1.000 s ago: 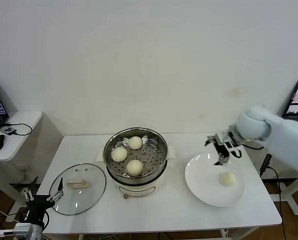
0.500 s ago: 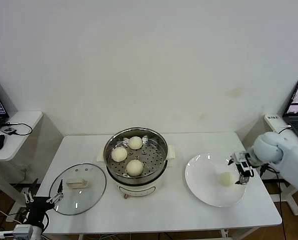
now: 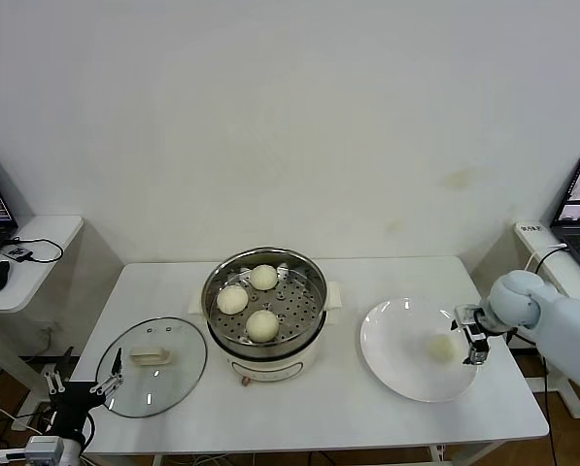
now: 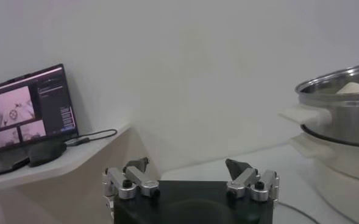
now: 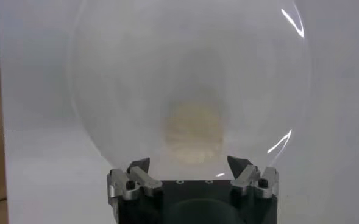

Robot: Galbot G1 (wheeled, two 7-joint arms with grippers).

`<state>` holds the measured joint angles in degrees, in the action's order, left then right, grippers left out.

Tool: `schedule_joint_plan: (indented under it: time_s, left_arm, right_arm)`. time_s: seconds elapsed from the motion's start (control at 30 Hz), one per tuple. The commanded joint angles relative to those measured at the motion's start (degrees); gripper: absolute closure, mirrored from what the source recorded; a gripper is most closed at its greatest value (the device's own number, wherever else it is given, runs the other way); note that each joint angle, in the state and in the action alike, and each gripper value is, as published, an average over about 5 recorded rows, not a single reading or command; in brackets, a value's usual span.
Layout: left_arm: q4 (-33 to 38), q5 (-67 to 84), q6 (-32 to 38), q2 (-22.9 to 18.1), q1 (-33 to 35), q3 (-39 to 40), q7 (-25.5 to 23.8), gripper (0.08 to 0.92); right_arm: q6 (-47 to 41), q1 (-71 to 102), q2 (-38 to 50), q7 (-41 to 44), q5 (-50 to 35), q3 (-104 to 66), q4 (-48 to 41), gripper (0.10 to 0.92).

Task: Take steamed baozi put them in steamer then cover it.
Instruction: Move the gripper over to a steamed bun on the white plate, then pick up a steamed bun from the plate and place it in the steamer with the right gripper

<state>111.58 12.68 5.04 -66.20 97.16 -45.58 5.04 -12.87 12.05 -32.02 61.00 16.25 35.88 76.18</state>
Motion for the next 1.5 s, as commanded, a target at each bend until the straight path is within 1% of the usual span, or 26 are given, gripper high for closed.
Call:
schedule_joint_plan:
  time_s: [0.03,0.63,0.83,1.1,1.27,1.5]
  left_arm:
    - [-0.05,-0.04,-0.03,0.04,0.02,-0.06,-0.03,0.177]
    - [0.2,-0.19,0.02,-0.26,0.41,-0.19,-0.03,0.177]
    - [0.36,-0.26,0.01,-0.41,0.47,-0.18,-0.02,0.177]
    - [0.57,-0.29,-0.03,-0.46,0.45,-0.18,-0.02,0.177]
    - [0.58,-0.3,-0.04,-0.37,0.3,-0.1,-0.03,0.177]
    - [0.89,-0.28,-0.09,-0.23,0.14,0.1,-0.05,0.177]
  right_arm:
    - [0.28,1.54,-2.35,-0.24,1.52,-1.36,-2.55,0.251]
    - [-0.14,1.81,-3.36,-0.56,1.58,-1.62,-2.67,0.33]
    - [-0.34,1.77,-3.63,-0.7,1.5,-1.74,-2.65,0.393]
    - [-0.33,0.78,-3.11,-0.61,0.74,-1.82,-1.86,0.518]
    - [-1.03,-4.26,-1.33,-0.17,-2.21,0.68,1.03,0.519]
    - [-3.32,-19.18,0.65,0.37,-10.17,8.57,6.33,0.516]
